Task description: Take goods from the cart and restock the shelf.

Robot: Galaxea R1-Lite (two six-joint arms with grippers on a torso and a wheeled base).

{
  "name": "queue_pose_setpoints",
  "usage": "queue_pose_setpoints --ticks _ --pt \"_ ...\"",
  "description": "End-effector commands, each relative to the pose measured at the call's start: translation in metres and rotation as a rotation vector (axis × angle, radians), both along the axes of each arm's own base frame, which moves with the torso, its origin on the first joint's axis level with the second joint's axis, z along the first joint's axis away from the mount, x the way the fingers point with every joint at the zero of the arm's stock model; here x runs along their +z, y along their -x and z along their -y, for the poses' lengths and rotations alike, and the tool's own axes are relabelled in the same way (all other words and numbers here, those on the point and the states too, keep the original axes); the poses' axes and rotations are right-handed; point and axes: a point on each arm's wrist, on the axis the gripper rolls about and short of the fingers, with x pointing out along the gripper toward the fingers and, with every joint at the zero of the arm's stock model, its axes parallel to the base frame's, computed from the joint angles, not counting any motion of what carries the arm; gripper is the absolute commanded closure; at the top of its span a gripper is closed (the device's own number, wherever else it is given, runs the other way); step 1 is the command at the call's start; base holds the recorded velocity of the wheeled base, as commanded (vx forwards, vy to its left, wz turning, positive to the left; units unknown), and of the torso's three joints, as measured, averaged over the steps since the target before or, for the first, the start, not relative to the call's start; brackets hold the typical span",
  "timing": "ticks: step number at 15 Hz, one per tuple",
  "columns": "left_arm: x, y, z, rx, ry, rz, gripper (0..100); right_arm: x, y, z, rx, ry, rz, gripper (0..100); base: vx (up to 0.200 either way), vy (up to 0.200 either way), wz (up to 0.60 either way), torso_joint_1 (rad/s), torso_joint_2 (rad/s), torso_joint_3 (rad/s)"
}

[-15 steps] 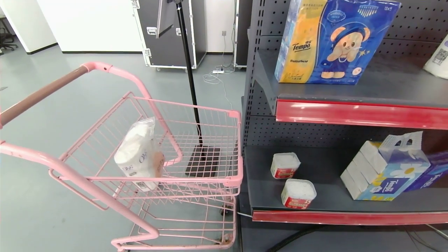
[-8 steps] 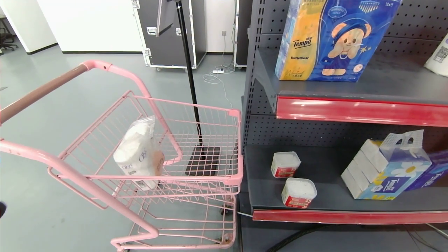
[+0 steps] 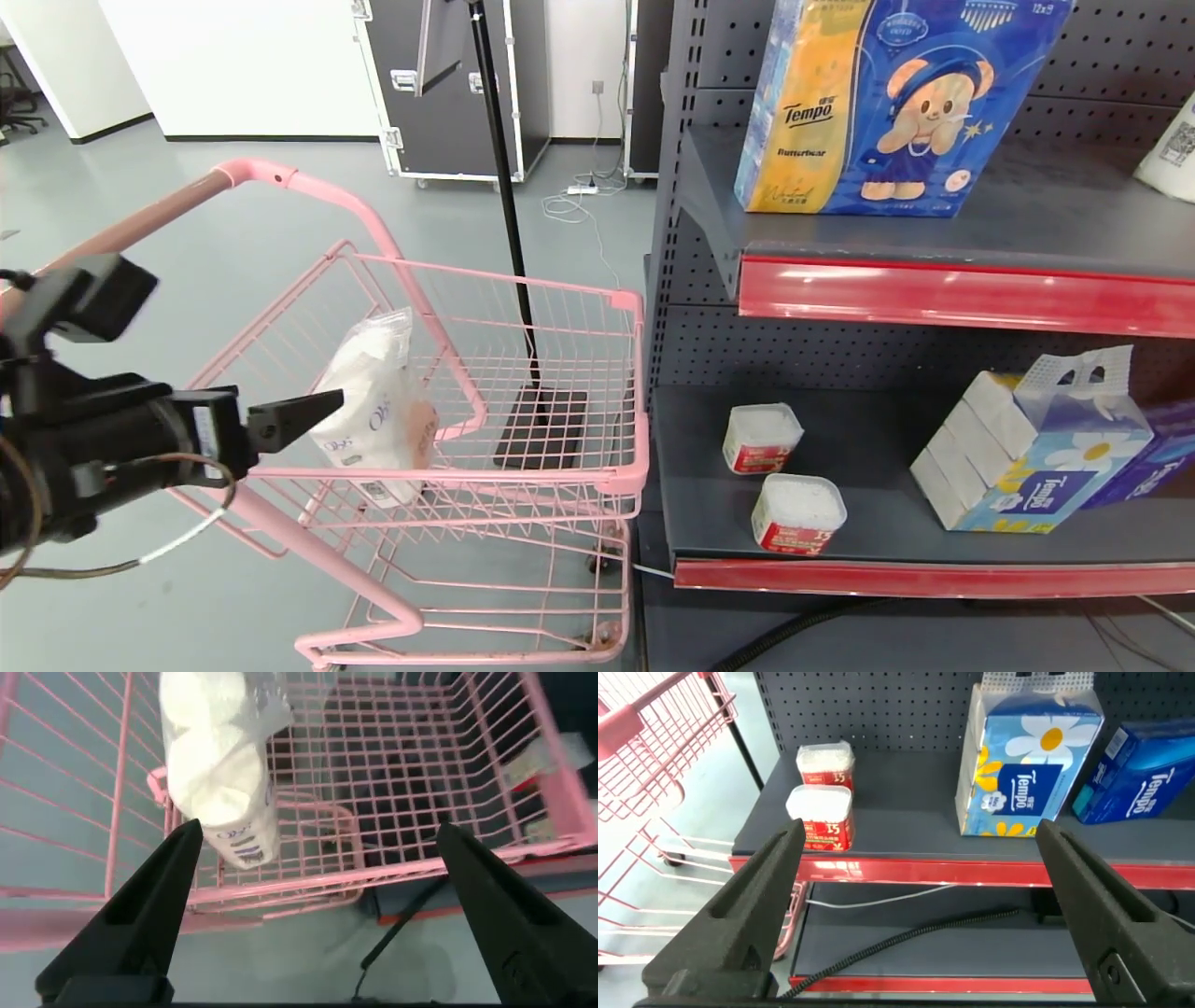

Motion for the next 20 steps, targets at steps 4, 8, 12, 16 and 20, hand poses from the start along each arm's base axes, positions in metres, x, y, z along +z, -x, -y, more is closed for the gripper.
queue_pose_setpoints --ticks 4,8,12,16,20 --pt "-0.063 -0.063 0.004 0.086 -0.088 -0.220 0 0.000 0.000 0.000 0.000 0.000 -0.001 0 0.000 0.000 0.00 0.000 0.00 0.000" --pt "-0.077 -0.079 -0.010 0.099 -0.188 -0.228 0 0.000 0.000 0.000 0.000 0.001 -0.001 0 0.000 0.000 0.00 0.000 0.00 0.000" --pt "-0.083 -0.085 -0.017 0.127 -0.187 -0.253 0 0.000 0.000 0.000 0.000 0.001 -0.001 0 0.000 0.000 0.00 0.000 0.00 0.000" --pt "-0.088 -0.095 -0.014 0.119 -0.192 -0.265 0 0.000 0.000 0.000 0.000 0.001 -0.001 0 0.000 0.000 0.00 0.000 0.00 0.000" --pt "-0.090 -0.105 -0.009 0.108 -0.190 -0.262 0 0.000 0.000 0.000 0.000 0.001 -0.001 0 0.000 0.000 0.00 0.000 0.00 0.000"
